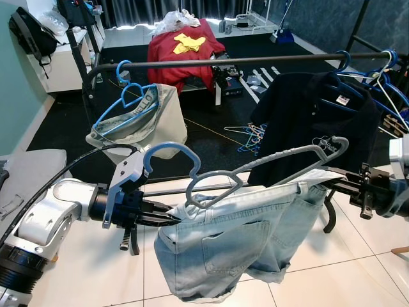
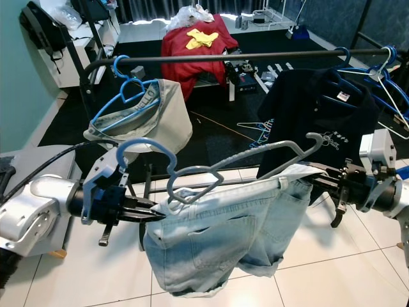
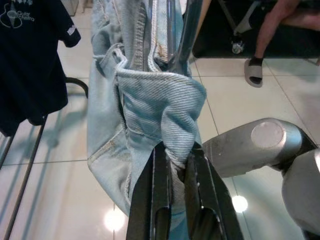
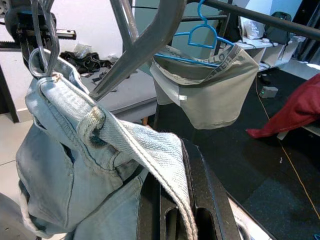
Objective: Hang hanger
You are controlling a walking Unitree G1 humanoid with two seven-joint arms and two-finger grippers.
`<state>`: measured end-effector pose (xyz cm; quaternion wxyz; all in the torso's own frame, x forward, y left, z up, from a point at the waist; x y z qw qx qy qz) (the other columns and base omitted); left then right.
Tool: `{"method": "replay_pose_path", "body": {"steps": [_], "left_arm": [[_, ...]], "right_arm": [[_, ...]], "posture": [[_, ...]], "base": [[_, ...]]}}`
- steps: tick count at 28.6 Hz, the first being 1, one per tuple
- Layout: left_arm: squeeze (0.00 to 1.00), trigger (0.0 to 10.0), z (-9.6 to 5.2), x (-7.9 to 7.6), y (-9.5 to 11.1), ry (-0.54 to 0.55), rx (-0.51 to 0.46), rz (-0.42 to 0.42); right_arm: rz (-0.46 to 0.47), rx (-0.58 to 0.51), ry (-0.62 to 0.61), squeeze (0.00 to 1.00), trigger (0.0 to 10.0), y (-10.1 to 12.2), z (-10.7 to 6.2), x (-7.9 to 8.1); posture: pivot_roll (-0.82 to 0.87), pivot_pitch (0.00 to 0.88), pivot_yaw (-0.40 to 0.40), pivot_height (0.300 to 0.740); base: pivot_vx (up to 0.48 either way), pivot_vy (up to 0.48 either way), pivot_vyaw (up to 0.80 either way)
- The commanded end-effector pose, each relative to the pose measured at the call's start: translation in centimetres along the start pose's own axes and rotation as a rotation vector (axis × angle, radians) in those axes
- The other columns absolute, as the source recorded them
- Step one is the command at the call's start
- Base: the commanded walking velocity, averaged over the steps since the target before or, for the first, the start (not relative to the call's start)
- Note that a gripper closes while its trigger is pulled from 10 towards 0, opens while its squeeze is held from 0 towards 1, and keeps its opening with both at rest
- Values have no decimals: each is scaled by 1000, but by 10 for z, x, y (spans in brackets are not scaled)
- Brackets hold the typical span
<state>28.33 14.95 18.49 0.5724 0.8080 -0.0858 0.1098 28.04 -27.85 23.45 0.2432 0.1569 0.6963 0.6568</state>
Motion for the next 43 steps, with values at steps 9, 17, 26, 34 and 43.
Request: {"method": "replay_pose_path", "body": {"steps": [9, 17, 26, 34, 43], "left_arm": [[0, 0, -35, 9, -66, 178, 468, -2], [0, 0, -41, -13, -76, -32, 599, -4], [0, 0, -46, -23, -77, -105, 575, -9], [0, 0, -49, -19, -84, -62, 614, 14], [0, 0, -63, -14, -107, -45, 843, 5]], "right_arm": [[-81, -111, -103, 0, 0, 42, -22, -11], [-130, -88, -128, 0, 0, 47, -27, -19], [-139, -80, -158, 0, 0, 50, -37, -24], [-125, -86, -126, 0, 0, 51, -32, -21], [-125, -135, -50, 0, 0, 58, -11, -12]], "posture": [[-67, 83, 27, 740], [-73, 73, 27, 740], [-69, 63, 22, 740], [-69, 63, 18, 740], [-67, 70, 24, 740]], "base": [[0, 0, 0], [0, 0, 0], [0, 0, 0], [0, 0, 0], [0, 0, 0]]}}
Point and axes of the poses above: a point about 5 cm out from each wrist's last joint towards the gripper, its own z axis pointing out of the wrist towards the gripper, its own y axis along the axis of the wrist's last joint, x = y × z, the point moved 2 cm from there along z, pointing out of the wrist towards the gripper, and after that the axes turned 9 degrees about z, right-handed, at the moved point
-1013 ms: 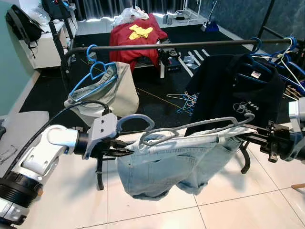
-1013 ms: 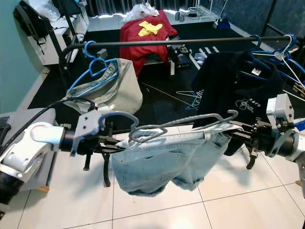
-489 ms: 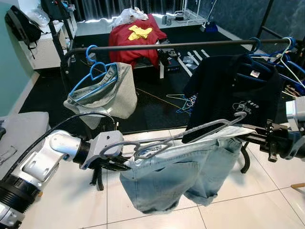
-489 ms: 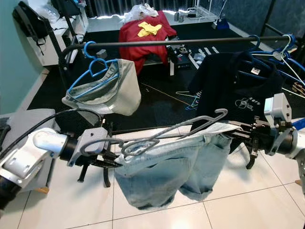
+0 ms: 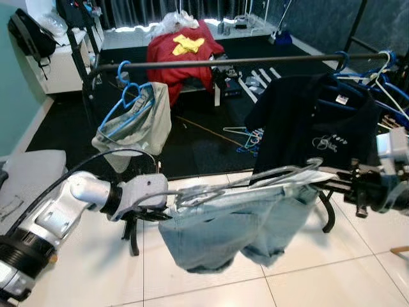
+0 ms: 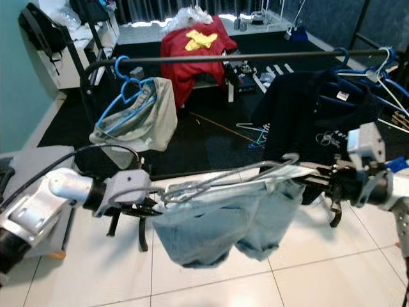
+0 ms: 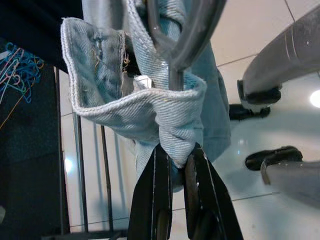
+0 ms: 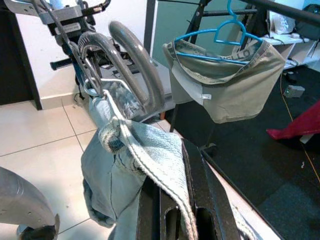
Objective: Hang hanger
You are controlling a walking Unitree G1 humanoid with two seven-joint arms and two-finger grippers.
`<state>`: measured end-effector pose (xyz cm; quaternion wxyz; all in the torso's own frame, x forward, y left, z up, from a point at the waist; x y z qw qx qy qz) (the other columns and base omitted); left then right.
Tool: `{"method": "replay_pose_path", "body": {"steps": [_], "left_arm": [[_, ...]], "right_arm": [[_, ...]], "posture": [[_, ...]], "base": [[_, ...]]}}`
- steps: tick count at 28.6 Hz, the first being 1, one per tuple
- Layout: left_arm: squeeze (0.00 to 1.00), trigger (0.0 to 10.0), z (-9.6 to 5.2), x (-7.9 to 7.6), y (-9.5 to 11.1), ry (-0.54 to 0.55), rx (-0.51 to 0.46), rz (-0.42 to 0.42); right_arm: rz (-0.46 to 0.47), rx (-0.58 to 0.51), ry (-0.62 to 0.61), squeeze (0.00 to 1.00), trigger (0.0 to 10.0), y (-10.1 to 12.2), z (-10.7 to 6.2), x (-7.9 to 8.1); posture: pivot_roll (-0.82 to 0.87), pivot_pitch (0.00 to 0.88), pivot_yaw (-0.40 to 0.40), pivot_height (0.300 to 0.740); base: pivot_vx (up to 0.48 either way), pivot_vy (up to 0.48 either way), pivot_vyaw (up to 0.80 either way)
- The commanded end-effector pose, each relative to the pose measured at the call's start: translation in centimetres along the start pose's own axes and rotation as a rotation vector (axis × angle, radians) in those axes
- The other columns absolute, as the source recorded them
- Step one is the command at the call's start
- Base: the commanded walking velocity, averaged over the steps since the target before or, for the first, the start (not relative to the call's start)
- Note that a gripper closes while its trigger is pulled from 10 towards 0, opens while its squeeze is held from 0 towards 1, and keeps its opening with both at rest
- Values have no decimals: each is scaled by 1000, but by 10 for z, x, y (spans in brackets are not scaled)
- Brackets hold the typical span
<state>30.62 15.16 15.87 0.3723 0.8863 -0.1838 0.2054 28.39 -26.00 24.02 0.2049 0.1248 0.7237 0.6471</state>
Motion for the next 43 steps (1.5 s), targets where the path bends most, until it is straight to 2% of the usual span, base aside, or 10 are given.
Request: {"method": "replay_pose_path", "body": {"steps": [1, 7, 9, 11, 17, 20, 23, 28, 35, 43], "left_arm": [[0, 0, -37, -54, -86, -156, 417, -265], [0, 0, -28, -48, -84, -88, 375, -285], [0, 0, -17, -41, -78, -6, 290, -341], [0, 0, -3, -24, -68, 220, 104, -499], [0, 0, -8, -7, -58, 421, -105, -607], [0, 0, -28, -3, -50, 552, -295, -637], [0, 0, -28, -3, -50, 552, -295, -637], [0, 0, -59, 8, -35, 650, -468, -600], [0, 0, -57, 6, -29, 596, -464, -595], [0, 0, -42, 2, -9, 482, -457, -513]], "right_arm": [[-123, -174, -159, 0, 0, 49, -33, -16], [-131, -203, -116, 0, 0, 56, -20, -11], [-111, -218, -86, 0, 0, 52, -9, -7], [-48, -234, -48, 0, 0, 31, 9, 4], [9, -235, -62, 0, 0, 11, 15, 11], [55, -226, -110, 0, 0, -7, 10, 15], [55, -226, -110, 0, 0, -7, 10, 15], [135, -167, -170, 0, 0, -41, 6, 24], [177, -116, -151, 0, 0, -60, 12, 34], [261, -39, -54, 0, 0, -109, 61, 78]], "posture": [[-67, 70, 24, 740], [-68, 76, 28, 740], [-70, 79, 28, 740], [-63, 84, 23, 740], [-61, 87, 25, 740], [-58, 89, 27, 740], [-58, 89, 27, 740], [-51, 90, 28, 740], [-48, 88, 31, 740], [-37, 82, 35, 740]], "base": [[0, 0, 0], [0, 0, 0], [0, 0, 0], [0, 0, 0], [0, 0, 0], [0, 0, 0], [0, 0, 0], [0, 0, 0], [0, 0, 0], [0, 0, 0]]}}
Point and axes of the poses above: a point about 5 cm out from each wrist's last joint towards the gripper, its own z axis pointing out of the wrist towards the gripper, its own y axis along the axis of the wrist's last joint, x = y × z, the point moved 2 cm from there along z, pointing out of the wrist towards the gripper, and after that the axes turned 9 degrees about z, right-handed, at the moved point
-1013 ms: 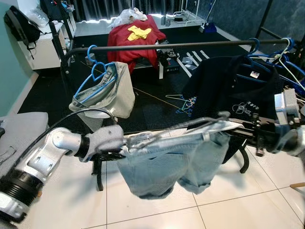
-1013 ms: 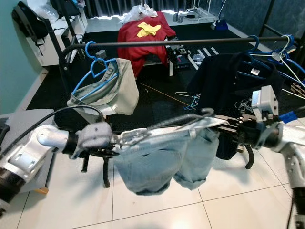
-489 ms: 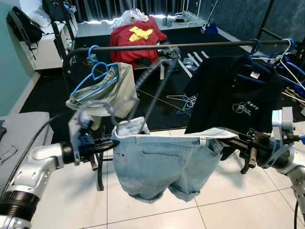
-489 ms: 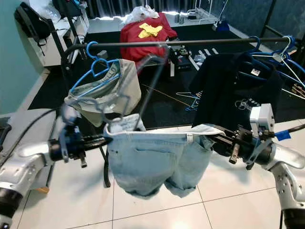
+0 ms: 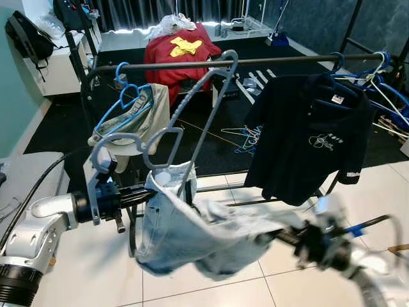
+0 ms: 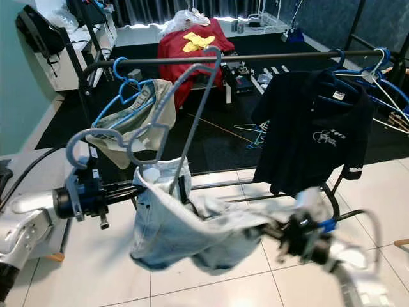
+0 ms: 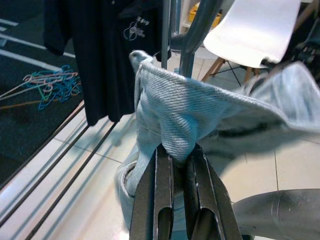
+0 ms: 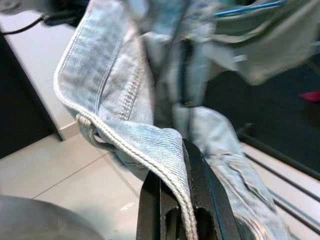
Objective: Hang hanger
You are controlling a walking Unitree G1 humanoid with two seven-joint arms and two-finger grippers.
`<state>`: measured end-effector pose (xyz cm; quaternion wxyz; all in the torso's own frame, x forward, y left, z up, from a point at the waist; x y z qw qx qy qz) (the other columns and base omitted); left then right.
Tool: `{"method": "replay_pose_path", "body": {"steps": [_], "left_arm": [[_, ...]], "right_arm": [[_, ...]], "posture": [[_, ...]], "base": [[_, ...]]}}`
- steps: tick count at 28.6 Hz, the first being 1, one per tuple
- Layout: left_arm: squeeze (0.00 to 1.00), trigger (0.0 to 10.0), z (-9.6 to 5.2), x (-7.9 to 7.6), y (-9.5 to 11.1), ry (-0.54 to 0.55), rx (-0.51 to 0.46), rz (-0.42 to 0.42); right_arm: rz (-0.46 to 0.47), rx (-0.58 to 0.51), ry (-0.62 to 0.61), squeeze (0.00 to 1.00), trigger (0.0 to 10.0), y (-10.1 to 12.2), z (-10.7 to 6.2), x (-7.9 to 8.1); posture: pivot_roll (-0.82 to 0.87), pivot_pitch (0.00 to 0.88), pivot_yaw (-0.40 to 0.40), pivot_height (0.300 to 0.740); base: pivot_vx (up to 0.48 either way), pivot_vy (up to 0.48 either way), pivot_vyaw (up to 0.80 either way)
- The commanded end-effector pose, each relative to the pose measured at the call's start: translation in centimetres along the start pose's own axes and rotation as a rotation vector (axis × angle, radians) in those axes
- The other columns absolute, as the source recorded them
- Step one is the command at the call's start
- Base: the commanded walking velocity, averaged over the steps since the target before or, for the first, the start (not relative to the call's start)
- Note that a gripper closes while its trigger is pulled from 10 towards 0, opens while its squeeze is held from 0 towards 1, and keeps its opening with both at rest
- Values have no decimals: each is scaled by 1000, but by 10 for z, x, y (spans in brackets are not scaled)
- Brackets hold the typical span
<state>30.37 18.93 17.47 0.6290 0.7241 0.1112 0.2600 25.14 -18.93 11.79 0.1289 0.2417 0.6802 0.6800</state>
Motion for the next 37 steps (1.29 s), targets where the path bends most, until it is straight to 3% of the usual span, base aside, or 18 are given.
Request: {"method": "replay_pose_path", "body": {"steps": [1, 2, 3, 4, 5, 6, 7, 12, 13, 19, 22, 23, 24, 25, 28, 29, 32, 37], "left_arm": [[0, 0, 0, 0, 6, -20, -11, 25], [0, 0, 0, -2, 6, -41, -9, 30], [0, 0, 0, -2, 6, -41, -9, 30], [0, 0, -1, -5, 4, -74, 12, 39], [0, 0, -1, -5, 4, -74, 12, 39], [0, 0, -1, -9, 0, -114, 44, 46], [0, 0, -2, -12, -3, -150, 75, 54], [0, 0, 1, -12, -5, -183, 109, 69], [0, 0, 2, -11, -4, -185, 114, 72], [0, 0, 2, -10, -9, -203, 169, 90], [0, 0, -1, -6, -12, -190, 188, 105], [0, 0, -1, -5, -12, -187, 189, 108], [0, 0, -1, -5, -12, -187, 189, 108], [0, 0, -1, -4, -12, -184, 188, 109], [0, 0, 0, -4, -13, -191, 201, 118], [0, 0, 1, -3, -13, -186, 201, 121], [0, 0, 1, -2, -13, -188, 203, 123], [0, 0, 5, -10, -16, -285, 277, 174]], "right_arm": [[-32, -3, -1, 0, 0, 0, 4, 2], [-36, -20, -3, 0, 2706, 0, 8, 3], [-36, -20, -3, 0, 2706, 0, 8, 3], [-40, -39, -13, 0, 10000, 3, 12, 2], [-40, -39, -13, 0, 10000, 3, 12, 2], [-35, -65, -5, 910, 10000, 7, 14, 3], [-16, -91, 16, 1000, 10000, 12, 15, 6], [-21, -111, 52, 1000, 10000, 21, 15, 10], [-40, -111, 54, 0, 10000, 24, 14, 11], [-60, -84, 89, 0, 10000, 45, -6, 10], [-120, -123, 28, 0, 10000, 70, -19, -3], [-128, -135, 16, 129, 10000, 74, -21, -5], [-128, -135, 16, 129, 10000, 74, -21, -5], [-135, -159, 9, 1000, 10000, 79, -22, -6], [-150, -163, 5, 1000, 10000, 85, -23, -7], [-146, -139, 29, 0, 10000, 88, -23, -4], [-126, -166, 57, 0, 10000, 98, -23, -1], [-128, -292, 216, 0, 10000, 147, -6, 15]], "posture": [[-37, 82, 35, 740], [-37, 81, 37, 740], [-37, 81, 37, 740], [-40, 80, 37, 740], [-40, 80, 37, 740], [-40, 81, 37, 740], [-40, 79, 34, 740], [-44, 74, 37, 740], [-45, 71, 39, 740], [-47, 68, 46, 740], [-55, 64, 47, 740], [-55, 64, 47, 740], [-55, 64, 47, 740], [-56, 61, 45, 740], [-54, 58, 45, 740], [-53, 53, 46, 740], [-51, 51, 47, 740], [-65, 52, 68, 740]], "base": [[0, 0, 0], [0, 0, 0], [0, 0, 0], [0, 0, 0], [0, 0, 0], [0, 0, 0], [0, 0, 0], [0, 0, 0], [0, 0, 0], [0, 0, 0], [0, 0, 0], [0, 0, 0], [0, 0, 0], [0, 0, 0], [0, 0, 0], [0, 0, 0], [0, 0, 0], [0, 0, 0]]}}
Point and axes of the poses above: a point about 5 cm out from each wrist's last joint towards the gripper, its own z axis pointing out of the wrist towards the gripper, its own y axis along the axis of the wrist's last joint, x = y × z, the point moved 2 cm from there along z, pointing out of the wrist towards the gripper, and after that the axes turned 9 degrees about z, right-handed, at the moved point
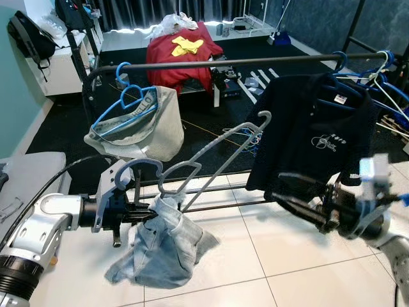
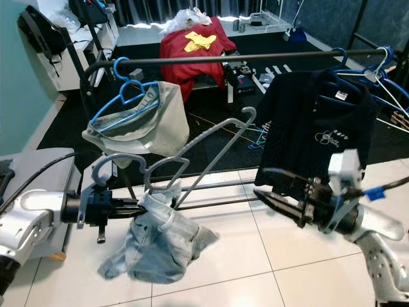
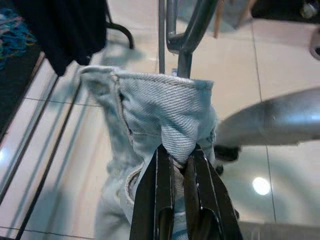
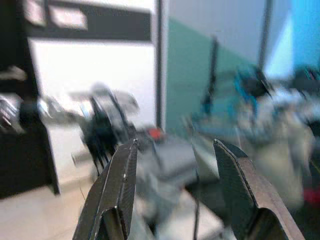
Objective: Hang hanger
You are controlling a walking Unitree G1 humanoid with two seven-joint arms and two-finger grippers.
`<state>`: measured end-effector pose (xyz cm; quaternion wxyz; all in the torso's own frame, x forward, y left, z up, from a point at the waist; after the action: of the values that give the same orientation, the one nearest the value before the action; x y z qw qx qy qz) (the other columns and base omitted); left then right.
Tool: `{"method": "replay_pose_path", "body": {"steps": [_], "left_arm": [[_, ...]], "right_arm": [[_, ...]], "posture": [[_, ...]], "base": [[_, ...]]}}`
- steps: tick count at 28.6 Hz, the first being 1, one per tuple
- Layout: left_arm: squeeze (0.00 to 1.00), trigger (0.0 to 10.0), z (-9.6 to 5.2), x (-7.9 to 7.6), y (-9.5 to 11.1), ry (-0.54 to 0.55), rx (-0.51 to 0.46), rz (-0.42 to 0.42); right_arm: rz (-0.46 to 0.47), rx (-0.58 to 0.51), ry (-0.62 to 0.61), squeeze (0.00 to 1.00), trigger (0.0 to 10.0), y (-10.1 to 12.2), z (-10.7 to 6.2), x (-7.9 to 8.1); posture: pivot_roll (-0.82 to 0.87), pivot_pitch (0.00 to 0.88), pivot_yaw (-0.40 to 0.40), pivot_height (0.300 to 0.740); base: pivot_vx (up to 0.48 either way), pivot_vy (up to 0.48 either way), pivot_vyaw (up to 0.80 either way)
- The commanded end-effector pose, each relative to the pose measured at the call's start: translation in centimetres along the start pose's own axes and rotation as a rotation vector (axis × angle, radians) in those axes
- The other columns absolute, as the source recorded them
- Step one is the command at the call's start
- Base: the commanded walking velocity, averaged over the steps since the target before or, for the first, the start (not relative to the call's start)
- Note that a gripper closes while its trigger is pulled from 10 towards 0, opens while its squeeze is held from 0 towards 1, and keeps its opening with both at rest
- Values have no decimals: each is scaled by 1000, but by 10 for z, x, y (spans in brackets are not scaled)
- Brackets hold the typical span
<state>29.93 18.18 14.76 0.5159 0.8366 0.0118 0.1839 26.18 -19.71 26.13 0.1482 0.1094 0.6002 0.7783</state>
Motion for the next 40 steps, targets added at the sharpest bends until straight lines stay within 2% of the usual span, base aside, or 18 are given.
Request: {"method": "replay_pose_path", "body": {"steps": [1, 6, 8, 9, 11, 12, 13, 15, 16, 17, 18, 20, 23, 30, 35, 38, 39, 40], "left_arm": [[0, 0, -2, 3, 10, -29, 6, 47], [0, 0, 3, -4, 17, -98, 24, 68], [0, 0, 5, -10, 23, -165, 56, 97], [0, 0, 5, -12, 24, -186, 74, 113], [0, 0, 5, -12, 24, -186, 74, 113], [0, 0, 5, -12, 25, -201, 96, 131], [0, 0, 5, -12, 25, -201, 96, 131], [0, 0, 3, -13, 23, -229, 143, 170], [0, 0, 3, -13, 23, -229, 143, 170], [0, 0, 1, -14, 21, -247, 176, 195], [0, 0, 0, -14, 20, -258, 202, 223], [0, 0, 0, -14, 20, -258, 202, 223], [0, 0, 2, -15, 20, -263, 229, 254], [0, 0, 8, -16, 18, -252, 240, 264], [0, 0, 11, -19, 7, -269, 330, 280], [0, 0, 11, -19, 5, -274, 338, 279], [0, 0, 12, -19, 5, -274, 341, 278], [0, 0, 13, -20, 5, -274, 342, 274]], "right_arm": [[21, -18, 86, 0, 10000, 12, 14, 9], [4, 29, 200, 0, 10000, 22, 35, 16], [-29, 137, 284, 0, 10000, 19, 42, 15], [-31, 193, 306, 0, 10000, 14, 40, 11], [-31, 193, 306, 0, 10000, 14, 40, 11], [-42, 280, 315, 0, 10000, 6, 36, 6], [-42, 280, 315, 0, 10000, 6, 36, 6], [-43, 439, 339, 0, 10000, -9, 29, -3], [-43, 439, 339, 0, 10000, -9, 29, -3], [-26, 496, 348, 47, 10000, -11, 27, -8], [-1, 545, 363, 267, 10000, -12, 27, -11], [-1, 545, 363, 267, 10000, -12, 27, -11], [85, 625, 380, 275, 10000, -12, 28, -17], [119, 669, 416, 278, 10000, -19, 32, -19], [137, 694, 531, 282, 10000, -33, 64, -14], [117, 717, 538, 286, 10000, -39, 73, -15], [89, 726, 528, 388, 10000, -44, 80, -16], [46, 724, 489, 580, 10000, -50, 89, -19]], "posture": [[-67, 54, 70, 740], [-64, 56, 56, 740], [-61, 58, 44, 740], [-61, 57, 42, 740], [-61, 57, 42, 740], [-60, 58, 42, 740], [-60, 58, 42, 740], [-61, 58, 45, 740], [-61, 58, 45, 740], [-62, 59, 46, 740], [-65, 59, 45, 740], [-65, 59, 45, 740], [-68, 59, 37, 740], [-68, 58, 33, 740], [-62, 58, 29, 740], [-62, 58, 31, 740], [-61, 58, 30, 740], [-57, 59, 31, 740]], "base": [[0, 0, 0], [0, 0, 0], [0, 0, 0], [0, 0, 0], [0, 0, 0], [0, 0, 0], [0, 0, 0], [0, 0, 0], [0, 0, 0], [0, 0, 0], [0, 0, 0], [0, 0, 0], [0, 0, 0], [0, 0, 0], [0, 0, 0], [0, 0, 0], [0, 0, 0], [0, 0, 0]]}}
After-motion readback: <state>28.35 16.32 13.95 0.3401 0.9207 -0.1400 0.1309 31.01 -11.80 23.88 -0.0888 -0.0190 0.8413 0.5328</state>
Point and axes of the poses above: a point about 5 cm out from each wrist's last joint towards the gripper, its own z axis pointing out of the wrist towards the gripper, its own y axis along the axis of the wrist's last joint, x = y × z, the point moved 2 cm from there along z, pointing out of the wrist towards the gripper, and after that the axes turned 9 degrees about z, right-handed, at the moved point
